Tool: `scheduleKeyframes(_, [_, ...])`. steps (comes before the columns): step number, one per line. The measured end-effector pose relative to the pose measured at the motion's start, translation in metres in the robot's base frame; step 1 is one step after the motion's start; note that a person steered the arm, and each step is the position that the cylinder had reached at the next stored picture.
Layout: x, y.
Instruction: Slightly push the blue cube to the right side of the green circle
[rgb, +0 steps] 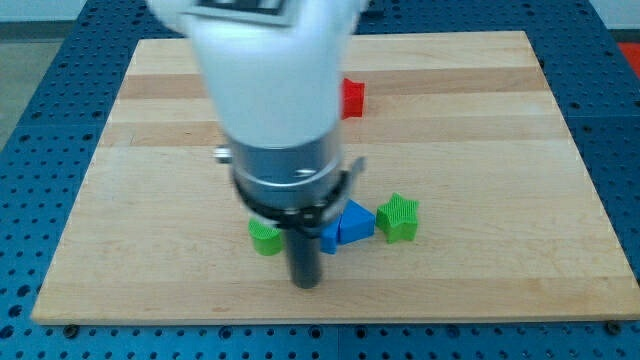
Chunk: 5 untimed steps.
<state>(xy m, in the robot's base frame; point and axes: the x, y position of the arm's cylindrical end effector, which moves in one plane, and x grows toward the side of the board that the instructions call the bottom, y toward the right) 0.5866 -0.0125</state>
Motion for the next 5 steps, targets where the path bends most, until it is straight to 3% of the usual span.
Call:
scheduleKeyframes(2, [0.000, 0.053])
scheduleKeyframes(5, [-0.014, 0.053])
